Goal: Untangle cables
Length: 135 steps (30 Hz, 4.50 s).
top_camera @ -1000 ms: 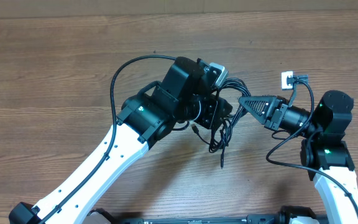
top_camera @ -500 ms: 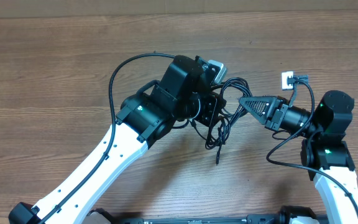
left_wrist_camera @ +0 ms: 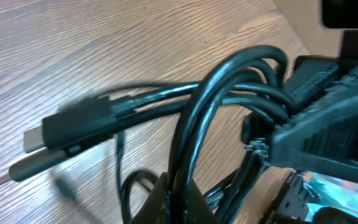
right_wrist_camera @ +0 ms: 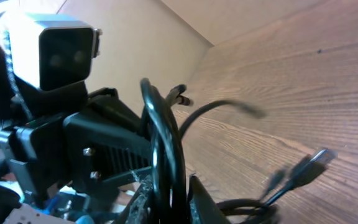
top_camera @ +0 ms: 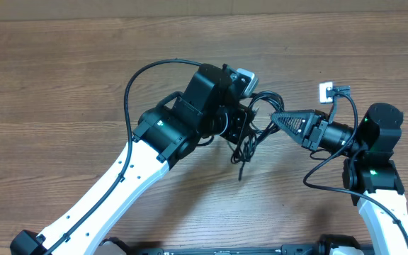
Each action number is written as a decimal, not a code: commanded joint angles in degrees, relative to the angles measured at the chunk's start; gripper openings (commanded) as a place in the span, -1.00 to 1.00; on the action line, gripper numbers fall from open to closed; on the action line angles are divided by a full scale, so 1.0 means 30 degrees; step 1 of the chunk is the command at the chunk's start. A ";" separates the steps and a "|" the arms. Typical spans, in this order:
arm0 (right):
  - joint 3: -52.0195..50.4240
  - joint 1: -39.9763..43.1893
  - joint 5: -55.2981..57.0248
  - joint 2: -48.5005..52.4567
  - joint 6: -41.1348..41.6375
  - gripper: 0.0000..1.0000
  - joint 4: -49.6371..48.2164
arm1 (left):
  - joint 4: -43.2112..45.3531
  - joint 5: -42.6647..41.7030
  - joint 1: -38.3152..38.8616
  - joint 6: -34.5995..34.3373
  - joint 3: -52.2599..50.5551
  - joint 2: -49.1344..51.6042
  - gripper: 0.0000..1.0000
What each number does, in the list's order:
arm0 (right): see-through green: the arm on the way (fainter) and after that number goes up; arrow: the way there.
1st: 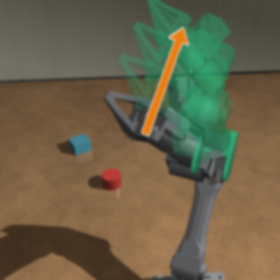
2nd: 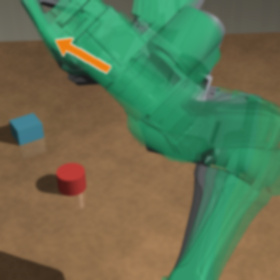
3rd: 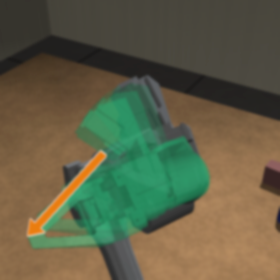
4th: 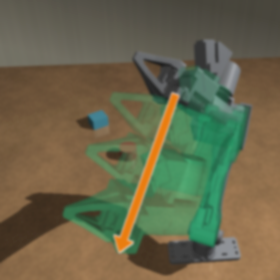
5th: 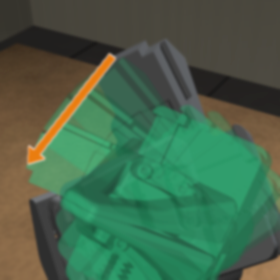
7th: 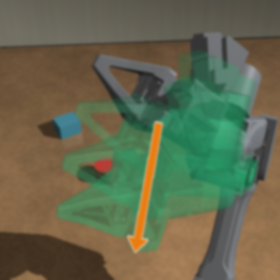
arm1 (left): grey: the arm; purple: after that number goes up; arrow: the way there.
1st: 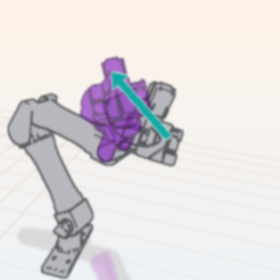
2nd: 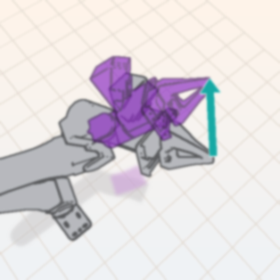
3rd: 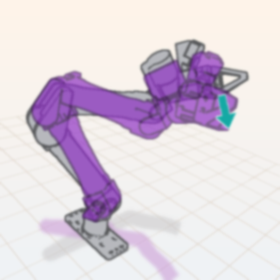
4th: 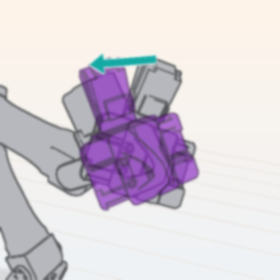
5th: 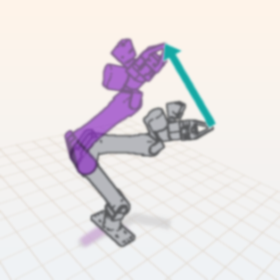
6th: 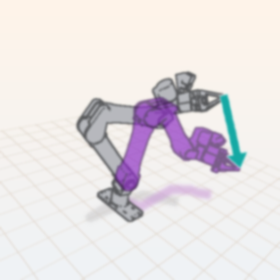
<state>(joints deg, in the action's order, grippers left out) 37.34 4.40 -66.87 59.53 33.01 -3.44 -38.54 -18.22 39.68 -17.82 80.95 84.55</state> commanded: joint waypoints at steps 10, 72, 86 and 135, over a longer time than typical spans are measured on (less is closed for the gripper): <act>0.0452 -0.0066 0.0240 -0.0044 -0.2681 -0.37 0.0029 | -0.0641 0.0539 -0.0357 0.0357 0.0291 0.0138 -0.92; 0.0437 -0.0073 0.2805 -0.0007 -1.2305 0.84 0.4918 | -0.2149 -0.3453 -0.1341 0.0670 0.0291 0.0138 -0.92; 0.0437 -0.0073 0.2718 -0.0007 -1.3107 -0.92 0.4838 | -0.1923 -0.4364 -0.1341 0.0182 0.0291 0.0138 -0.92; 0.0437 -0.0073 0.1690 -0.0007 -1.3019 -0.92 0.4401 | -0.1348 -0.4204 0.0197 -0.0699 0.0291 0.0153 -0.92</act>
<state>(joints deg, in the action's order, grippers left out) 37.50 4.14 -61.06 59.53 -5.89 9.91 -43.44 -29.95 39.59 -19.33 80.95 84.58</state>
